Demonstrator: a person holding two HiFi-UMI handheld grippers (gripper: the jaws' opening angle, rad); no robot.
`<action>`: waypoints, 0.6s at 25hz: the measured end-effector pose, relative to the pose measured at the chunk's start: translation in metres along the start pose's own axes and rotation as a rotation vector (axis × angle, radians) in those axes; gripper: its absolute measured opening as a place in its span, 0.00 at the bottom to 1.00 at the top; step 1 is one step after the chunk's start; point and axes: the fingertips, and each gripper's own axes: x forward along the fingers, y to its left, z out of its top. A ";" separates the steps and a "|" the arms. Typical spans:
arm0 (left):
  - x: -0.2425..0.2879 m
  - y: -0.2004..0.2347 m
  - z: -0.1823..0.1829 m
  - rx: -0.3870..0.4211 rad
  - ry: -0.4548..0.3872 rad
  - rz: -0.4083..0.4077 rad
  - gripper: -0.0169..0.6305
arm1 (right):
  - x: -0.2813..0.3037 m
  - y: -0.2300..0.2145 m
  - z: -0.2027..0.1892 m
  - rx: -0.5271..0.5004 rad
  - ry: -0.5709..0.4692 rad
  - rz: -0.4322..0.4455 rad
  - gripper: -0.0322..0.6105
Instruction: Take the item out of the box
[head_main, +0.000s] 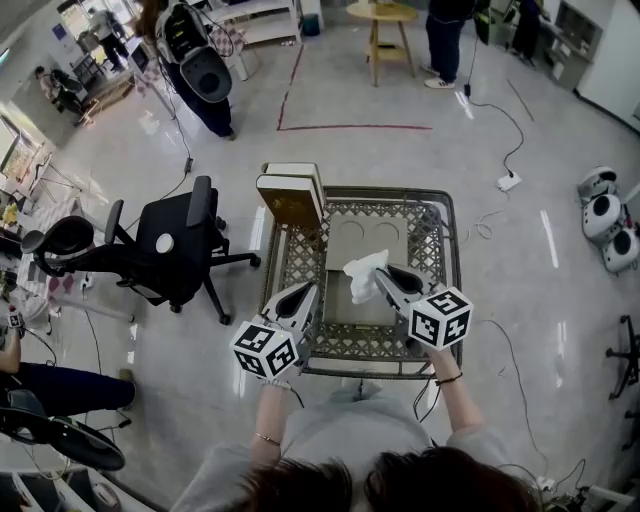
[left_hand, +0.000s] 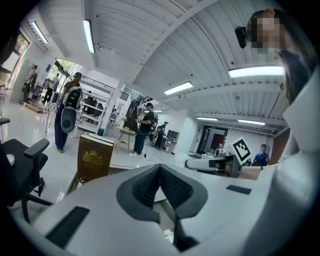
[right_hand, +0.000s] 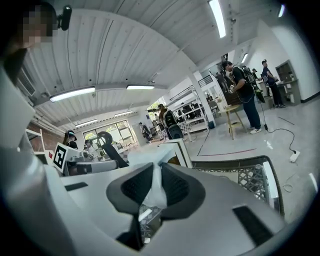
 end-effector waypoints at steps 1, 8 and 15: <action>0.000 -0.003 0.003 0.007 -0.003 -0.005 0.05 | -0.004 0.001 0.004 -0.004 -0.014 0.000 0.16; -0.003 -0.016 0.028 0.066 -0.035 -0.034 0.05 | -0.023 0.005 0.035 -0.047 -0.109 -0.005 0.16; -0.002 -0.024 0.047 0.094 -0.073 -0.053 0.05 | -0.039 0.009 0.059 -0.089 -0.175 -0.012 0.16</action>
